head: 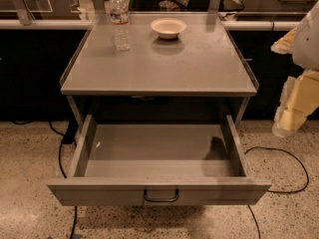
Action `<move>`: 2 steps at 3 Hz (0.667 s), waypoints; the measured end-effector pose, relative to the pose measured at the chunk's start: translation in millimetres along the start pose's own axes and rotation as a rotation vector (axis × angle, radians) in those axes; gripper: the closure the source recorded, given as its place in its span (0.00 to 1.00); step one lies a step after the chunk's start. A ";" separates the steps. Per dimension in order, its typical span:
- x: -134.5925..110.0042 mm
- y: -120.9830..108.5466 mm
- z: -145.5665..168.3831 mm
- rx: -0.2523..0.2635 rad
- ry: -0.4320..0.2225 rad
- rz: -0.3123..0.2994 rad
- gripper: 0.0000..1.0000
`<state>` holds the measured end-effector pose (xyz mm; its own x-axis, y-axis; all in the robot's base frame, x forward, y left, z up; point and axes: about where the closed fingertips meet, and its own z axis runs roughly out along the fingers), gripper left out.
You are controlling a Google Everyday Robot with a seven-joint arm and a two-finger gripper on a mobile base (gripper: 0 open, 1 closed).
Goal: Close top drawer
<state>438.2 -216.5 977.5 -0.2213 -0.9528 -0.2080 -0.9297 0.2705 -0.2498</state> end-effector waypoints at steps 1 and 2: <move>0.0 0.0 0.0 0.000 0.000 0.000 0.00; 13.7 -7.0 -5.4 0.010 -0.010 0.037 0.00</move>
Offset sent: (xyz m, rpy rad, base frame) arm 0.0041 -0.0398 0.0037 0.0431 0.0070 -0.0841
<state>440.1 -232.2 981.5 -0.2529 -0.9406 -0.2267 -0.9178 0.3073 -0.2514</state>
